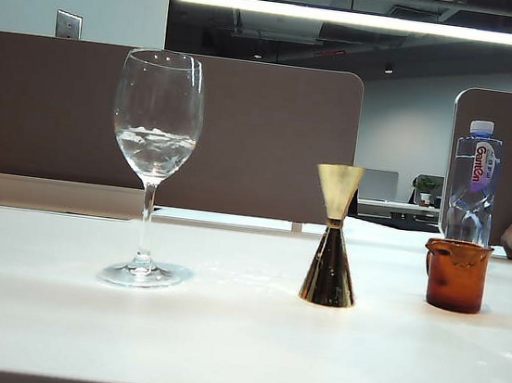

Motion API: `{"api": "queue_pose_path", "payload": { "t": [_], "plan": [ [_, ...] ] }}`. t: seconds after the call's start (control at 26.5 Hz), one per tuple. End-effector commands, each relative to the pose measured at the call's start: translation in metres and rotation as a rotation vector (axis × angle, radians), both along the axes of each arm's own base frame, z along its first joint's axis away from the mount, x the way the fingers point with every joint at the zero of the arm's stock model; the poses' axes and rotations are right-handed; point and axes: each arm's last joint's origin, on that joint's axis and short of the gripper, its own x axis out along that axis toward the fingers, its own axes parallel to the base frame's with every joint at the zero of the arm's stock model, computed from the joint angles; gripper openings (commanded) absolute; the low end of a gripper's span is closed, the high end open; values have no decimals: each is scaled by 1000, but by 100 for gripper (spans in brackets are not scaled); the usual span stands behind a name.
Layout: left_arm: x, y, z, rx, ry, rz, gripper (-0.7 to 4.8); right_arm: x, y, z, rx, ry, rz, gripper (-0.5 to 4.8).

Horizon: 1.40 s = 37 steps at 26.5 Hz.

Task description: Pick up the small amber measuring cup and pour the water in it into the jigger, then pick up the jigger and pour the water in it into the wine glass.

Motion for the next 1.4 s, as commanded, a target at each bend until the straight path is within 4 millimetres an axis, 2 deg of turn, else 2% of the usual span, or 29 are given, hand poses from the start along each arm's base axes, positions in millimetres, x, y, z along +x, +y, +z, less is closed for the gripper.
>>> {"api": "queue_pose_path", "payload": {
  "t": [0.04, 0.26, 0.49, 0.79, 1.17, 1.4],
  "plan": [
    [-1, 0, 0, 4, 1, -2, -2, -6, -2, 10, 19, -84, -3, -5],
    [-1, 0, 0, 4, 1, -2, -2, -20, -6, 25, 47, -223, -17, -5],
    [-1, 0, 0, 4, 0, -2, -2, -31, -13, 30, 60, -313, -56, -5],
    [-1, 0, 0, 4, 0, -2, -2, -33, -14, 0, 46, -245, -60, -5],
    [-1, 0, 0, 4, 1, -2, -2, -36, -15, -25, 0, 4, -61, -5],
    [-1, 0, 0, 4, 1, -2, -2, -40, -15, -33, -14, 76, -60, -5]
  ]
}}
